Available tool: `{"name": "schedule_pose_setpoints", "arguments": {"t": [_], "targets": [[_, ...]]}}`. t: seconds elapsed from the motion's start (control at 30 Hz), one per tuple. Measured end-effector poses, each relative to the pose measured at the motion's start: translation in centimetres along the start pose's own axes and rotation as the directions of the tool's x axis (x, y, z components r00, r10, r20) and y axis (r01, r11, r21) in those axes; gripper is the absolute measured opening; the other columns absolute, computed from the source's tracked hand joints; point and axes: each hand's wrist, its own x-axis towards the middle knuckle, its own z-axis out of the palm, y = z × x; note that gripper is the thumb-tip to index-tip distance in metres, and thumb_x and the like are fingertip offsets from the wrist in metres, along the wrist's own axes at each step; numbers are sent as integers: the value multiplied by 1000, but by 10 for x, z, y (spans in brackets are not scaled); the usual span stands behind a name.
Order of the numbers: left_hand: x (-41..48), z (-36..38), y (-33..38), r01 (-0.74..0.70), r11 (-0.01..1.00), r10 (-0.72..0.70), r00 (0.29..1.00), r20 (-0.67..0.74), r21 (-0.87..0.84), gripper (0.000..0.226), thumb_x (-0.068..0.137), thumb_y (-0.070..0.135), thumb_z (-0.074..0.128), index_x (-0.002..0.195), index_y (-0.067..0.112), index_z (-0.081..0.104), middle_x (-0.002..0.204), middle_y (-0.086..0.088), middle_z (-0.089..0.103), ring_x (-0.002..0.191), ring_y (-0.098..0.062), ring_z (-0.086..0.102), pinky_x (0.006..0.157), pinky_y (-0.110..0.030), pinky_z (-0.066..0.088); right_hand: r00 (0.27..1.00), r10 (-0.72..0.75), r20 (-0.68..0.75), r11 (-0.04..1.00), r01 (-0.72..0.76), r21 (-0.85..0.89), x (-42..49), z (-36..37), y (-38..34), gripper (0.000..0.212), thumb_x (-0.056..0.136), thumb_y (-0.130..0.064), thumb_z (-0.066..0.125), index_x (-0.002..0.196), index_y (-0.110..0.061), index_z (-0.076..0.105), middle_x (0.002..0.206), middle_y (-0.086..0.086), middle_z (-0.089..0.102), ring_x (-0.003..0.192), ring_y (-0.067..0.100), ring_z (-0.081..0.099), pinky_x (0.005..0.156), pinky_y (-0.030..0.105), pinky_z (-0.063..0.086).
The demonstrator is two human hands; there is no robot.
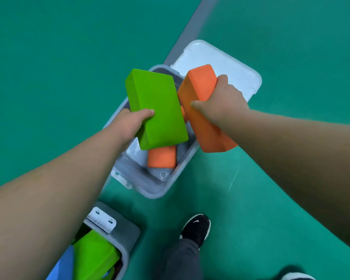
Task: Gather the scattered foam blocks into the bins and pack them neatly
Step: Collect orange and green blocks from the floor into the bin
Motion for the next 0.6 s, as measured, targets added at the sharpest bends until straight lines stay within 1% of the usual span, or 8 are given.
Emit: {"name": "schedule_pose_setpoints", "arguments": {"t": [0.07, 0.13, 0.17, 0.23, 0.33, 0.43, 0.53, 0.6], "targets": [[8, -20, -15, 83, 983, -76, 996, -50, 163, 62, 80, 48, 77, 125, 8, 64, 116, -11, 71, 89, -20, 67, 79, -35, 50, 1000, 2, 8, 998, -3, 61, 4, 18, -21, 80, 71, -67, 67, 129, -18, 42, 121, 10, 61, 115, 39, 58, 93, 49, 49], [11, -34, -27, 194, 920, -172, 981, -94, 340, 79, 71, 58, 75, 129, 7, 58, 116, -20, 63, 94, -32, 64, 82, -43, 53, 999, -23, 32, 995, 20, 93, 8, 33, -38, 74, 79, -61, 65, 131, -14, 43, 124, 11, 62, 117, 37, 59, 93, 45, 50], [12, -39, -35, 235, 889, -212, 972, -100, 394, 81, 68, 59, 74, 129, 8, 58, 121, -23, 62, 96, -37, 65, 85, -47, 54, 998, -47, 49, 996, 43, 79, 8, 41, -43, 68, 81, -57, 64, 130, -14, 44, 124, 10, 63, 117, 36, 60, 90, 43, 50], [10, -42, -49, 274, 853, -271, 960, -72, 444, 75, 66, 59, 73, 122, 12, 61, 123, -20, 64, 98, -38, 66, 89, -48, 55, 991, -95, 95, 995, 95, 1, 7, 53, -48, 61, 83, -50, 63, 129, -13, 46, 124, 10, 62, 116, 36, 60, 84, 40, 47], [6, -34, -66, 268, 854, -298, 954, -2, 445, 51, 78, 51, 72, 114, 16, 62, 121, -13, 66, 108, -32, 68, 96, -47, 55, 978, -119, 173, 988, 135, -81, 0, 66, -41, 54, 86, -40, 61, 129, -11, 46, 129, 12, 56, 117, 36, 58, 86, 42, 50], [8, -16, -78, 229, 832, -280, 960, 26, 505, 48, 84, 44, 72, 116, 9, 65, 114, -16, 68, 109, -35, 68, 94, -46, 55, 967, -104, 233, 985, 132, -108, -6, 73, -22, 51, 88, -38, 59, 129, -10, 47, 130, 12, 55, 115, 37, 58, 91, 46, 52], [9, 8, -74, 172, 782, -237, 971, 31, 600, 51, 82, 44, 68, 113, 5, 68, 110, -19, 71, 107, -38, 69, 80, -38, 52, 965, -92, 247, 983, 127, -133, -10, 74, 4, 45, 90, -35, 58, 125, -9, 48, 125, 13, 56, 104, 34, 57, 80, 40, 49], [7, 29, -65, 115, 733, -213, 975, 66, 670, 45, 88, 38, 63, 114, 2, 68, 113, -21, 72, 108, -39, 69, 81, -38, 53, 967, -77, 243, 986, 111, -128, -13, 70, 22, 39, 92, -33, 58, 120, -8, 49, 120, 13, 56, 95, 31, 53, 74, 35, 40]]}}
